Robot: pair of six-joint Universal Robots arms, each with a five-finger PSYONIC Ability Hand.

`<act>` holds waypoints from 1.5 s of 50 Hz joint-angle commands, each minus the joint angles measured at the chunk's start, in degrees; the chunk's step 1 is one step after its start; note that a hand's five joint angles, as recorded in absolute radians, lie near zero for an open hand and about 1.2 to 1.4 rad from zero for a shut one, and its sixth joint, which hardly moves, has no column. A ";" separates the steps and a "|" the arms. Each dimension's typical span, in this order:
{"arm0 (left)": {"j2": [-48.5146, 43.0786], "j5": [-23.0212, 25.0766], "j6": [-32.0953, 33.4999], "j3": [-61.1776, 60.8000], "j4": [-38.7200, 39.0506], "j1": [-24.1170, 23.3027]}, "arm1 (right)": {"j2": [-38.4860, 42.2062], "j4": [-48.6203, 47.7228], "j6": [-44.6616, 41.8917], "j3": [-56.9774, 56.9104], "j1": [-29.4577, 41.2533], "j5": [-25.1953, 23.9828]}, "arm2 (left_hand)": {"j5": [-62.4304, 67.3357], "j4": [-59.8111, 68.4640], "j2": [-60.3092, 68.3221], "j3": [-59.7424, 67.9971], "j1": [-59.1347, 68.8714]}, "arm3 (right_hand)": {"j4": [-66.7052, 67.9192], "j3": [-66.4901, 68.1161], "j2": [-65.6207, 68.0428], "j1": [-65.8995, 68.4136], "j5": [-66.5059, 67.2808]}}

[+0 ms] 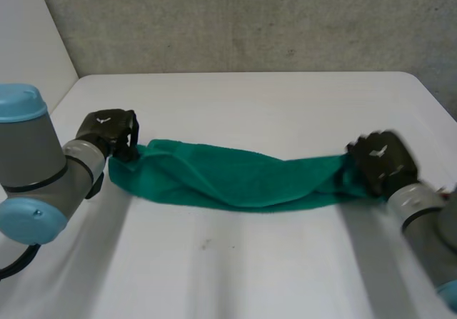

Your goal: Fold the towel.

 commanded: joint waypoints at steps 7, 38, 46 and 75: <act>7.81 0.90 0.83 -9.09 -1.17 3.08 | 1.18 29.90 3.61 -13.27 -8.02 -9.63 | 15.34 11.49 11.34 11.63 15.33 | 11.89 12.55 12.76 24.41 14.10; 5.70 -4.81 2.76 25.89 20.36 2.90 | 2.78 0.47 6.68 -50.73 -2.13 -2.94 | 15.34 11.49 11.34 11.63 15.33 | 11.89 12.55 12.76 24.41 14.10; 6.14 -3.40 -0.84 11.47 19.31 7.03 | 2.95 7.32 7.91 -38.53 -2.92 -16.90 | 15.34 11.49 11.34 11.63 15.33 | 11.89 12.55 12.76 24.41 14.10; 23.27 10.03 18.04 -19.55 -13.11 14.59 | -3.02 57.14 -13.60 -25.15 -9.51 -15.70 | 15.34 11.49 11.34 11.63 15.33 | 11.89 12.55 12.76 24.41 14.10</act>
